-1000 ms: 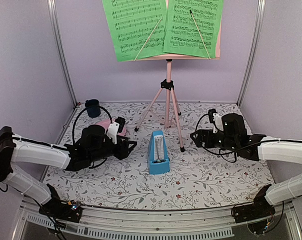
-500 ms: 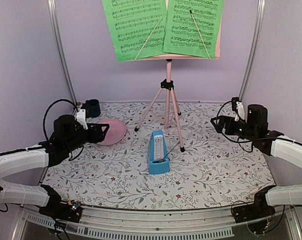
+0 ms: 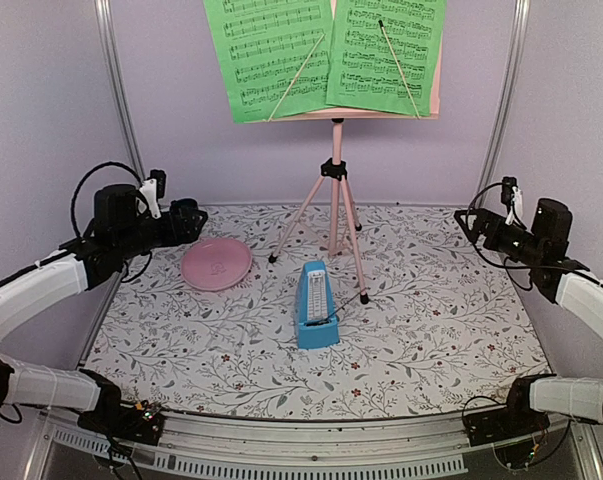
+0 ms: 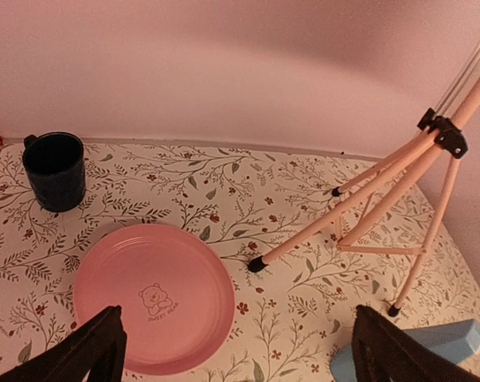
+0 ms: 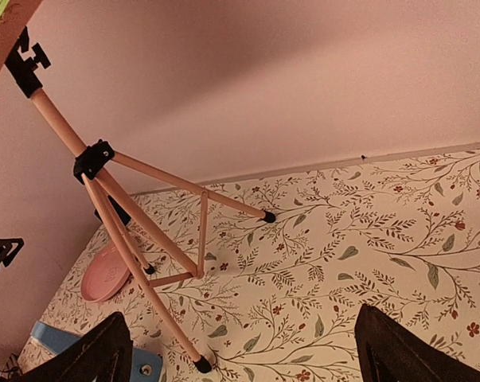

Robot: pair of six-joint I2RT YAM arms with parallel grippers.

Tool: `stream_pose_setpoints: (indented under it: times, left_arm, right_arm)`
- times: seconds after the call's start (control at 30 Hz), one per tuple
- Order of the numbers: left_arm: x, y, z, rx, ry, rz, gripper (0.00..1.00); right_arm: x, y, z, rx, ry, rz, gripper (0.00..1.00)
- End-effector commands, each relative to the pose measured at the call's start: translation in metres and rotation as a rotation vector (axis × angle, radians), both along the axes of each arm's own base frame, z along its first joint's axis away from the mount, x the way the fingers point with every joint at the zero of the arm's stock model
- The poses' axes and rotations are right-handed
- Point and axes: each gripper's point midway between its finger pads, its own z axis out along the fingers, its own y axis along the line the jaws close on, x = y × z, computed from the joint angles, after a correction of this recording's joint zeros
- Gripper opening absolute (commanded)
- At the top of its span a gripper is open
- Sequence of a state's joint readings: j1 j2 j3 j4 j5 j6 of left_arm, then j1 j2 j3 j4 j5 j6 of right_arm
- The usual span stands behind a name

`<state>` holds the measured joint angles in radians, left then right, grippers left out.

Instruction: Set up the instrument practice props

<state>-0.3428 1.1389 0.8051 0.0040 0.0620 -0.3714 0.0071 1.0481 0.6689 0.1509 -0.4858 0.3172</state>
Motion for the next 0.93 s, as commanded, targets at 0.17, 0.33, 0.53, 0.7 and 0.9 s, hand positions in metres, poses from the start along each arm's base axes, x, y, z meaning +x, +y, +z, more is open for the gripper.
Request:
stream_pose_setpoints:
  times: [0.17, 0.33, 0.53, 0.7, 0.9]
  left_arm:
    - [-0.026, 0.025, -0.025, -0.062, 0.08, 0.065, 0.99]
    - [-0.042, 0.034, -0.041, -0.08, 0.096, 0.096, 0.99]
    - [-0.048, 0.045, -0.049, -0.074, 0.108, 0.152, 0.99]
    - [-0.044, 0.053, -0.048, -0.074, 0.115, 0.207, 0.99]
    - [-0.041, 0.058, -0.051, -0.058, 0.145, 0.241, 0.99]
  right_arm:
    - [-0.029, 0.008, 0.002, 0.088, -0.041, 0.077, 0.99]
    - [-0.036, 0.009, -0.014, 0.102, -0.006, 0.075, 0.99]
    - [-0.042, 0.008, -0.019, 0.108, -0.005, 0.066, 0.99]
    - [-0.044, 0.009, -0.018, 0.112, -0.006, 0.069, 0.99]
    - [-0.045, 0.009, -0.015, 0.116, -0.009, 0.074, 0.99]
